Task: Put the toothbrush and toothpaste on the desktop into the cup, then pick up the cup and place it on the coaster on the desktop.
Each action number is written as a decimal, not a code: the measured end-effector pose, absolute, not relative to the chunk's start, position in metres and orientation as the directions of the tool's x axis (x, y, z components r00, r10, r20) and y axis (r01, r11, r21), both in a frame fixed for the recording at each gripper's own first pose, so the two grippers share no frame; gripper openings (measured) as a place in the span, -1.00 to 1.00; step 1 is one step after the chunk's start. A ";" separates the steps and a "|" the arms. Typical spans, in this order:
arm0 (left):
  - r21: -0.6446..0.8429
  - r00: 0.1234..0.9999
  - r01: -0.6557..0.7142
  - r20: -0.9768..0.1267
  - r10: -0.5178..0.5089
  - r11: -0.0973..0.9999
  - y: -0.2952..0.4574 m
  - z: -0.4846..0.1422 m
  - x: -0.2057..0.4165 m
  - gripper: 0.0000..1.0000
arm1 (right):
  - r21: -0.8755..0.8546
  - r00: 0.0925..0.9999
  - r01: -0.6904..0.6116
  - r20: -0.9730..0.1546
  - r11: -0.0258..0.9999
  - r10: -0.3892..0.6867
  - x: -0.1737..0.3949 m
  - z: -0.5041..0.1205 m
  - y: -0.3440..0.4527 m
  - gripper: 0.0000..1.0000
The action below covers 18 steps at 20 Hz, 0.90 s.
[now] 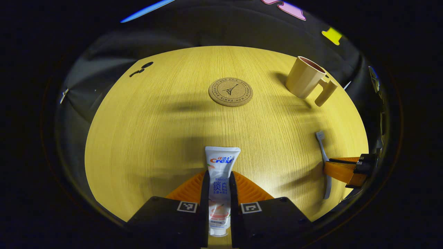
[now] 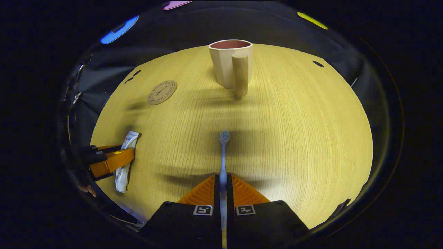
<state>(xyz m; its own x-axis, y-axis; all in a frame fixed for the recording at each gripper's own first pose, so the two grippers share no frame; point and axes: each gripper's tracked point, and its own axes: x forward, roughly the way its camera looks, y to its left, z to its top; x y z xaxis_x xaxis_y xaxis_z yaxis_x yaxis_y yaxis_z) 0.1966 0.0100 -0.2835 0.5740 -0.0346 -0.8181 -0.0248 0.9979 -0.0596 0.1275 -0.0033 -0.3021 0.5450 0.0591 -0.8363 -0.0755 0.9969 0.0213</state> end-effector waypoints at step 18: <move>-0.146 0.641 -0.077 -0.765 -0.063 0.986 0.008 -0.267 0.174 -0.44 | 0.051 0.632 -0.129 -0.766 0.990 0.122 0.142 -0.287 -0.035 -0.89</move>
<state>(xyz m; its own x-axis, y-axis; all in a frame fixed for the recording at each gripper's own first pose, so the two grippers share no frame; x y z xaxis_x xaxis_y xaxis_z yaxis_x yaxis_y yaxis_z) 0.1738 0.0080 -0.2675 0.6409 -0.0629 -0.7650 -0.0774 0.9862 -0.1460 0.1418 -0.0350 -0.2873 0.6316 0.1218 -0.7656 -0.1293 0.9903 0.0509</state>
